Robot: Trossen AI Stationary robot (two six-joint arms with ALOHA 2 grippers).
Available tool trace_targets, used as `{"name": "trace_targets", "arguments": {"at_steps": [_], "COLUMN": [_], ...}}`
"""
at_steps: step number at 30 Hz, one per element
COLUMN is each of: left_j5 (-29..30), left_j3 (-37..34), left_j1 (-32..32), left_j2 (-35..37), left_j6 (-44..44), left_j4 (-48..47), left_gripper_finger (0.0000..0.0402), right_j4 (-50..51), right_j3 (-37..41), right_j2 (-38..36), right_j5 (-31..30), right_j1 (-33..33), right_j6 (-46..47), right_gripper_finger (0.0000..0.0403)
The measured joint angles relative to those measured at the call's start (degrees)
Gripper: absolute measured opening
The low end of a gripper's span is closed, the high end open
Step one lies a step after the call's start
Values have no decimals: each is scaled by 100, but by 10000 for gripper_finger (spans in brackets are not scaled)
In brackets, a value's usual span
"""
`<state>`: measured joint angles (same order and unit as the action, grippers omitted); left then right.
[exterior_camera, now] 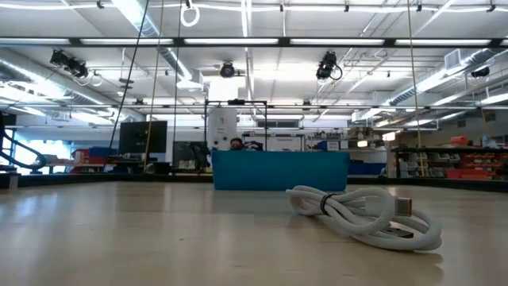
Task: Pick and place USB-C Cables
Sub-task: Put the white charger cable into the blue bin
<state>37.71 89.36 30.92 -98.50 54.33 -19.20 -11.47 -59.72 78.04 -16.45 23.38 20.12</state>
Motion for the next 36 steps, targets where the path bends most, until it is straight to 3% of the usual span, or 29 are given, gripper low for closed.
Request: {"name": "trace_targets", "arguments": {"at_steps": [8, 14, 19, 27, 31, 36], "left_j5": [-358, -465, -1364, -1552, -1485, -1333], "left_j3": [0, 0, 11, 11, 11, 11], "left_j1": [-2, -1, 21, 76, 67, -3], "left_j2": [-7, -2, 2, 2, 2, 2], "left_j6": [-842, -852, -329, 356, 359, 360], "left_j4": [888, 829, 176, -623, -906, -977], "left_gripper_finger": [47, 102, 134, 143, 143, 142], "right_j4": [292, 989, 2304, 3448, 3430, 3012], "right_j3": [-9, -4, 7, 7, 7, 7], "right_j2": [-18, -207, -742, -1580, -1692, -1540], "right_j5": [58, -124, -564, -537, -562, -1098], "right_j1": [-15, -118, -532, -1360, -1833, -2380], "right_j6": [39, -88, -248, -464, -492, -71], "right_gripper_finger": [17, 16, 16, 16, 16, 16]}}
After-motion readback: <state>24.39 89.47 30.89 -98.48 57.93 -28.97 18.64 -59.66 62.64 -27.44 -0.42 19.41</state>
